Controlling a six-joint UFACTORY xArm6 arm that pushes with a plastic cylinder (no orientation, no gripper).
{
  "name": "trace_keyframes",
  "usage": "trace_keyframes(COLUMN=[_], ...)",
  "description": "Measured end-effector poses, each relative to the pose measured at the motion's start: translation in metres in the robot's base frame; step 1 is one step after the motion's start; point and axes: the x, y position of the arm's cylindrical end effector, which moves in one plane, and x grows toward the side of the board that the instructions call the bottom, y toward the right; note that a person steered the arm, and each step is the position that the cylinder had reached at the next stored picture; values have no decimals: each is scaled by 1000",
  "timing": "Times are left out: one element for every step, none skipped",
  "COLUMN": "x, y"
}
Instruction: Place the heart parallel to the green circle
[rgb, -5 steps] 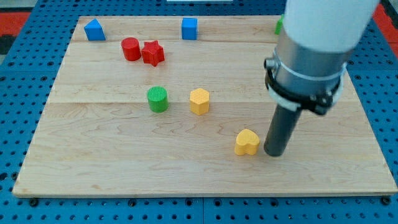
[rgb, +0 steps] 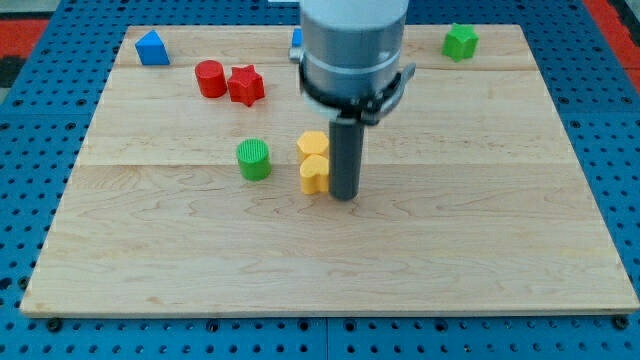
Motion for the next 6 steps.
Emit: trace_keyframes(x=[-10,-39,-28,19,19,28], y=[-33,-114,-139,-132,-176,-203])
